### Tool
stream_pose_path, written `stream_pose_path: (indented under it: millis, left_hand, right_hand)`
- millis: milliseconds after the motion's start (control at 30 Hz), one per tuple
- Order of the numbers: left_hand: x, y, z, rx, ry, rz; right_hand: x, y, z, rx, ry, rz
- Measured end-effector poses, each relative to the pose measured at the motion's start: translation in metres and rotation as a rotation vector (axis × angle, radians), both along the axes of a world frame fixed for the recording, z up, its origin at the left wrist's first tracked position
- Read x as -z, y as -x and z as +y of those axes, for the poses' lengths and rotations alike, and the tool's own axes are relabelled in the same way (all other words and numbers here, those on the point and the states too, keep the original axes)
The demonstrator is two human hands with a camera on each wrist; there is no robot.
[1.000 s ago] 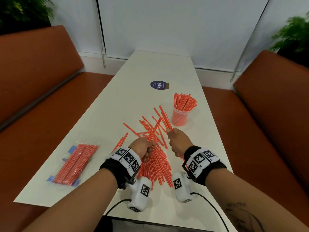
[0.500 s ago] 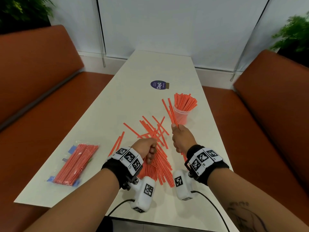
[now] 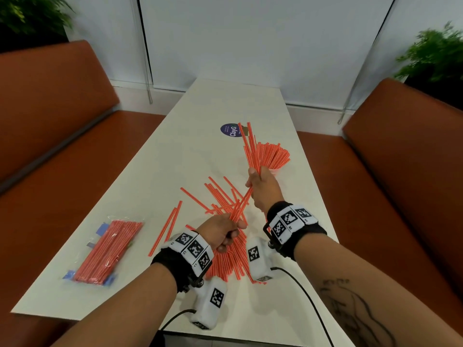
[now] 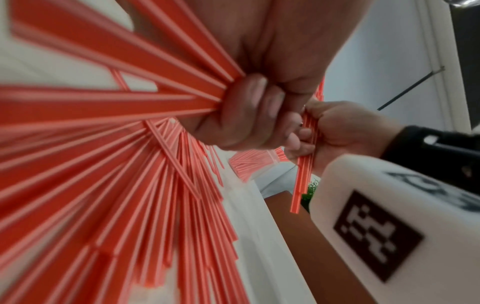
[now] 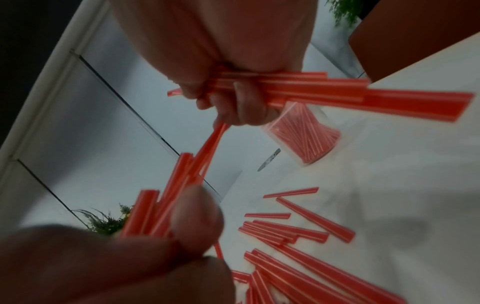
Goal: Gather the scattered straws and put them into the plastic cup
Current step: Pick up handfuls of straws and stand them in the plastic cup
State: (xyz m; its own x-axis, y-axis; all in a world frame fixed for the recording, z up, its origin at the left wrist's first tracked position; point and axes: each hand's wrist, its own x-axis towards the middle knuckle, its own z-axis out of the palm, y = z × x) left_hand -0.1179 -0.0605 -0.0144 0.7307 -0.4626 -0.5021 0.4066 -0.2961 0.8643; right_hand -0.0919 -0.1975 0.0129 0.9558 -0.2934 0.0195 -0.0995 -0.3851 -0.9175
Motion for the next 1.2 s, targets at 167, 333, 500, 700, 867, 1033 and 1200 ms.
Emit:
stream_pose_path:
  millis: [167,333,500,700,867,1033,1200]
  left_hand:
    - [-0.005,-0.005,0.005,0.041,0.004,-0.082]
    - [-0.008,-0.010,0.001,-0.020,0.070,-0.091]
    - [-0.017,-0.019,-0.010,-0.047,0.077,-0.040]
    - [-0.025,-0.035,-0.005,-0.352,0.322,0.060]
    - [-0.055,-0.047,0.006,-0.522,0.237,-0.489]
    - [-0.086,-0.053,-0.006,-0.565,0.172,-0.802]
    - [-0.085,-0.052,-0.015,-0.478,0.185,-0.814]
  right_hand:
    - [0.009,0.000,0.011,-0.099,0.054,-0.008]
    - [0.005,0.003,0.019,-0.123,0.033,-0.032]
    - [-0.003,0.006,0.018,-0.187,0.071,-0.012]
    - [-0.010,0.010,0.001,-0.022,0.052,-0.062]
    - [0.001,0.033,-0.008,-0.320,0.086,0.156]
    - [0.007,0.034,0.008,-0.300,-0.064,0.107]
    - [0.005,0.029,0.018,-0.321,-0.019,0.027]
